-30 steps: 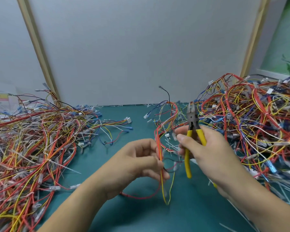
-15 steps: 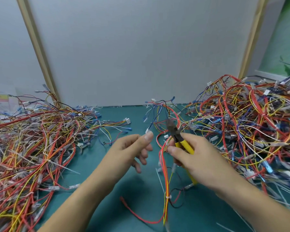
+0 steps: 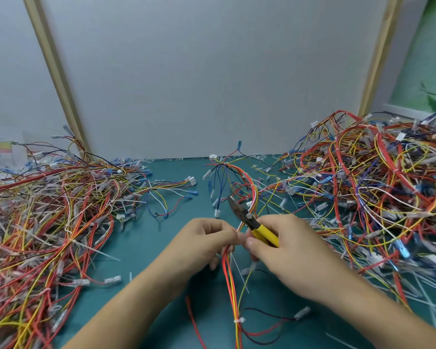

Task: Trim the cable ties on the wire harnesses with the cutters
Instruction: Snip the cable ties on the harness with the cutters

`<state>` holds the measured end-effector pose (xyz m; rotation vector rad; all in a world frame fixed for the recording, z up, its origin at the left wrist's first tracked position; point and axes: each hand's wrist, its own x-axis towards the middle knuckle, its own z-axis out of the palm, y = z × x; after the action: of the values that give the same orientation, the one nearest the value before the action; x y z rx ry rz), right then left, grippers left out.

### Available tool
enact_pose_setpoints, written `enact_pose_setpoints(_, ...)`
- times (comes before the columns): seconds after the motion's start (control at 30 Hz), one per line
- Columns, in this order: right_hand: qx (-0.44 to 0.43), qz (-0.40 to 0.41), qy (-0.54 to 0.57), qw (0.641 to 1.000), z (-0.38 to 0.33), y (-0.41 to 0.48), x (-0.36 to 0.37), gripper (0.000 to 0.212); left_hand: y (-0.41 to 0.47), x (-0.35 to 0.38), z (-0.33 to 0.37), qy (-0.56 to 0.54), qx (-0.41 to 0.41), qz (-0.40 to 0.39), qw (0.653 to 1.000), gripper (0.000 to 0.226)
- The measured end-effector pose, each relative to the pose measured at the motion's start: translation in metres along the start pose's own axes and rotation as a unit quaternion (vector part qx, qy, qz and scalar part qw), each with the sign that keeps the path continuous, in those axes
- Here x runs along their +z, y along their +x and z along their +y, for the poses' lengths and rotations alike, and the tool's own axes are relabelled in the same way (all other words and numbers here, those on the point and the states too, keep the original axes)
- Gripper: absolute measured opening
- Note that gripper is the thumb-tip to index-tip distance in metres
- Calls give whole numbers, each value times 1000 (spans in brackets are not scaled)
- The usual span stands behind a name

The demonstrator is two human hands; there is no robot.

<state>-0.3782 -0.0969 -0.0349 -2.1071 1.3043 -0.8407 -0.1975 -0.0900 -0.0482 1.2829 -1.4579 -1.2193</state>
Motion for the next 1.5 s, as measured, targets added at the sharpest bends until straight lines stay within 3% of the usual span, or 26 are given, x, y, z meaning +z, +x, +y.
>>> enact_pose_setpoints(0.2, 7, 1, 27, 1000, 2, 2, -1, 18, 1, -3, 2, -11, 0, 10, 1000, 11)
enact_pose_setpoints(0.43, 13, 21, 45, 999, 7, 7, -5, 20, -3, -11, 5, -100, 9, -57, 993, 13)
enact_pose_setpoints(0.57, -2, 93, 65, 994, 4, 8, -7, 33, -3, -17, 7, -99, 23, 14, 995, 16)
enact_pose_setpoints(0.63, -7, 138, 127, 982, -2, 6, -12, 34, -2, -20, 7, -92, 32, 62, 993, 15)
enact_pose_setpoints(0.77, 27, 77, 254, 964, -12, 1, -16, 39, -1, -21, 7, -133, 42, 105, 985, 12)
enact_pose_setpoints(0.93, 75, -42, 144, 986, -10, -2, -5, 43, -2, -18, 8, -172, 50, 108, 978, 11)
enact_pose_setpoints(1.1, 54, -52, -5, 997, -8, -5, -3, 43, -3, -15, 11, -182, 60, 119, 974, 5)
enact_pose_setpoints(1.5, 49, -93, -34, 994, -11, -8, -6, 45, -6, -9, 15, -180, 71, 127, 973, 8)
